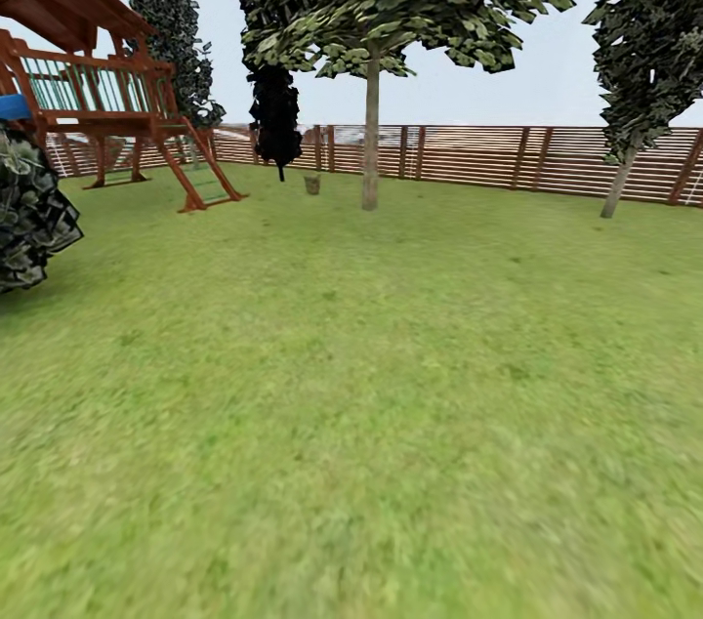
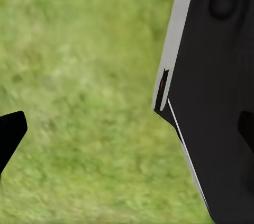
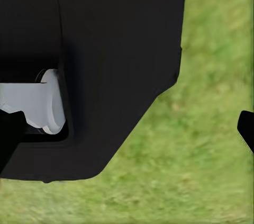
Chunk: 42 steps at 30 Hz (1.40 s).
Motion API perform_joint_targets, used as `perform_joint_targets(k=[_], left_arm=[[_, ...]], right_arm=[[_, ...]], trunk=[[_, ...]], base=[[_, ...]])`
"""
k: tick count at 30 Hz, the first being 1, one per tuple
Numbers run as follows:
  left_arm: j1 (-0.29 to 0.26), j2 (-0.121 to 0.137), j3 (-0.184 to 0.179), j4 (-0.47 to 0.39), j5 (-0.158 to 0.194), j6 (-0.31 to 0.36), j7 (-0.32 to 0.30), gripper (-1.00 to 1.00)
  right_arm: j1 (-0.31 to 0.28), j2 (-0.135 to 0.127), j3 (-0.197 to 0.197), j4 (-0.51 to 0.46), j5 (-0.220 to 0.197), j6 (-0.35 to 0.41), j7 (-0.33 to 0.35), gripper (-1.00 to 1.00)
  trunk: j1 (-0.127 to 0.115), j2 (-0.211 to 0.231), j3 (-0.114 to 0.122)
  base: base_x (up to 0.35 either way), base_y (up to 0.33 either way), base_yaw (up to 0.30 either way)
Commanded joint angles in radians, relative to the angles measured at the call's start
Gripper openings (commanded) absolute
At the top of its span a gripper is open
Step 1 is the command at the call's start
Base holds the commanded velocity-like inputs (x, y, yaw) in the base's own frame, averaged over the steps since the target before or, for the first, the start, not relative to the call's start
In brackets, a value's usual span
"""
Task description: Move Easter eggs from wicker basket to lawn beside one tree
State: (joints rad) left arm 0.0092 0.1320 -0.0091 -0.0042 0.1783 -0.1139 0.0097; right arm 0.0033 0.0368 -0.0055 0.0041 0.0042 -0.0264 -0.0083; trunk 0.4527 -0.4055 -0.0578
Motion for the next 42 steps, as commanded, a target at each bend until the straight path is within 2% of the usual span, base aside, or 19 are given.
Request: perform_joint_targets(k=[1,42], left_arm=[[0.000,0.000,-0.002,0.000,0.006,-0.003,0.001,1.00],[0.000,0.000,-0.002,0.000,0.006,-0.003,0.001,1.00]], right_arm=[[0.000,0.000,-0.001,0.000,0.000,-0.003,-0.001,1.00],[0.000,0.000,-0.001,0.000,0.000,-0.003,-0.001,1.00]], trunk=[[0.001,-0.002,-0.001],[0.001,-0.002,-0.001]], base=[[0.337,0.000,0.000],[0.337,0.000,0.000]])
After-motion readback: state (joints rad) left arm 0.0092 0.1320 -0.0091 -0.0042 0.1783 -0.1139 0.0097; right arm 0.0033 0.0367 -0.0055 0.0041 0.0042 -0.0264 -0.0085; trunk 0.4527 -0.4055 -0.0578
